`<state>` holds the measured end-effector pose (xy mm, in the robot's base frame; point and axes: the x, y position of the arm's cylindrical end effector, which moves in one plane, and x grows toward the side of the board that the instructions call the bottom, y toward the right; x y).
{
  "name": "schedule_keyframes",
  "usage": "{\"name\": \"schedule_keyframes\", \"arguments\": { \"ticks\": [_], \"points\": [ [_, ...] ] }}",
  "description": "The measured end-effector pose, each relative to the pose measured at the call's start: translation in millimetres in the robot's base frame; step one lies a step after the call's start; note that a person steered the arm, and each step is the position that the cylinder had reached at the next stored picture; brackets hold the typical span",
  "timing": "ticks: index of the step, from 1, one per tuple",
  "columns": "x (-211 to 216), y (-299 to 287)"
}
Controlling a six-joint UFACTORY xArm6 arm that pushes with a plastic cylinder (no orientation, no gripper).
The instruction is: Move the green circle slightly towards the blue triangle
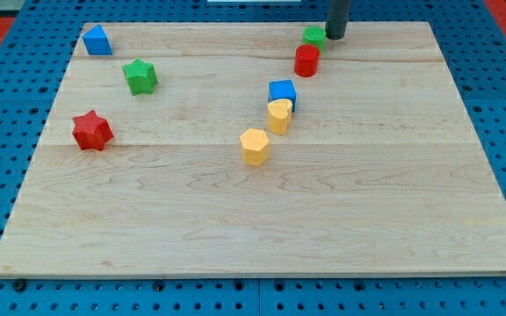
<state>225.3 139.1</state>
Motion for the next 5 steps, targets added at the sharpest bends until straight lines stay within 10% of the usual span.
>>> {"name": "schedule_keyframes", "arguments": {
  "ticks": [5],
  "points": [
    [15.4,-100.6]
  ]
}}
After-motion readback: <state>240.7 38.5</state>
